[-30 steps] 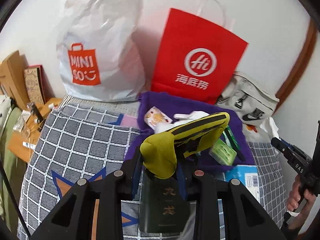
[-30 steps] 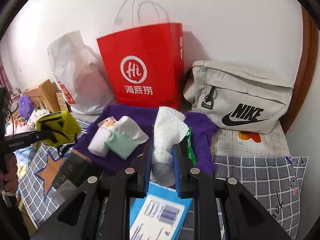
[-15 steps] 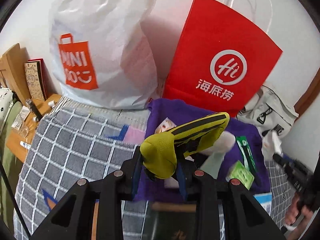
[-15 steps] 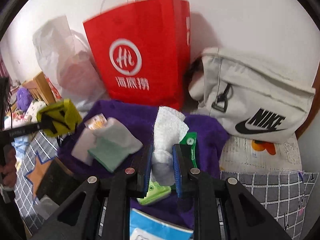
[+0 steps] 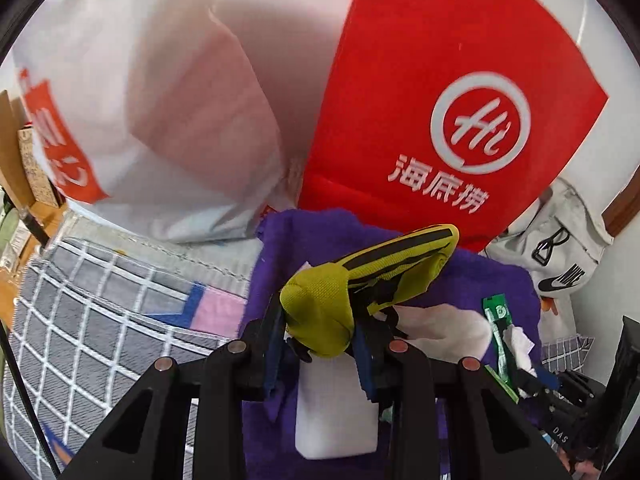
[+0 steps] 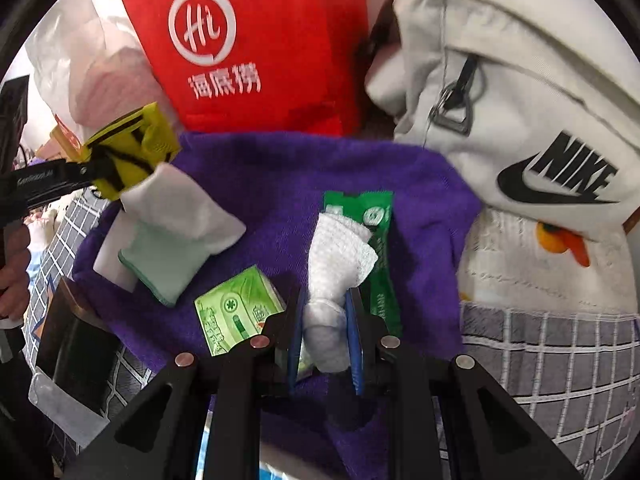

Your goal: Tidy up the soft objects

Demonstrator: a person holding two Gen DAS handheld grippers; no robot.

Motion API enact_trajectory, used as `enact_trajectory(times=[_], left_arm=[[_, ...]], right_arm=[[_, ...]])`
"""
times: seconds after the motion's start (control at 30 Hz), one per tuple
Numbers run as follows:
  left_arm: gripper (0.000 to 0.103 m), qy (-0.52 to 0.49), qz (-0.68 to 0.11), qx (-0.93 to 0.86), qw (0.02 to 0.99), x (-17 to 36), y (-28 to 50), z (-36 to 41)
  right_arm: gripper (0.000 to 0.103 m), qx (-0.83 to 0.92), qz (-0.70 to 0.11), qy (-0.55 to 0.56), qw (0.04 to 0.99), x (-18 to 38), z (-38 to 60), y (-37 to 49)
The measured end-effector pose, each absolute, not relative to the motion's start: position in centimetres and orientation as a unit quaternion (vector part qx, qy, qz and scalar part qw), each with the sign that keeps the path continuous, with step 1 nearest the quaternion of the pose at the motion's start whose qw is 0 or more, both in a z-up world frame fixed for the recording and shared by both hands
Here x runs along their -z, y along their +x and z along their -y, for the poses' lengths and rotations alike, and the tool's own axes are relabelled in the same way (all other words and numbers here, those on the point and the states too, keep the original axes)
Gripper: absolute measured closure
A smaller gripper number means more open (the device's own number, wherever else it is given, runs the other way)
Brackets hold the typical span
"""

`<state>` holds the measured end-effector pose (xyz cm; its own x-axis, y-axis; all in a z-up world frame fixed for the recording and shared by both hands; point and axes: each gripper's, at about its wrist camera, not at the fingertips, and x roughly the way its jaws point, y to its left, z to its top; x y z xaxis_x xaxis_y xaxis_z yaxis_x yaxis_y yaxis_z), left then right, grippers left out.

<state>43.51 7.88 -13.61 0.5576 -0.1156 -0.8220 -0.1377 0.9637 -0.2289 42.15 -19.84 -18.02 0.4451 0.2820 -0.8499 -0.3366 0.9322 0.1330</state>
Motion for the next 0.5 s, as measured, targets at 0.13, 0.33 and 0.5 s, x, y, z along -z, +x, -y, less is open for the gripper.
enact_trajectory(times=[0.13, 0.33, 0.5], left_arm=[[0.071, -0.125, -0.472, -0.009, 0.873, 14.6, 43.8, -7.4], [0.07, -0.104, -0.475, 0.0, 0.874, 14.7, 43.5, -6.7], [0.06, -0.111, -0.492, 0.044, 0.862, 14.8, 42.8, -5.9]], right_arm=[[0.083, -0.18, -0.507, -0.023, 0.843, 18.9, 19.9, 42.5], [0.082, -0.181, -0.511, -0.022, 0.84, 19.0, 20.0, 42.2], [0.081, -0.182, -0.509, -0.026, 0.841, 18.8, 19.9, 42.3]])
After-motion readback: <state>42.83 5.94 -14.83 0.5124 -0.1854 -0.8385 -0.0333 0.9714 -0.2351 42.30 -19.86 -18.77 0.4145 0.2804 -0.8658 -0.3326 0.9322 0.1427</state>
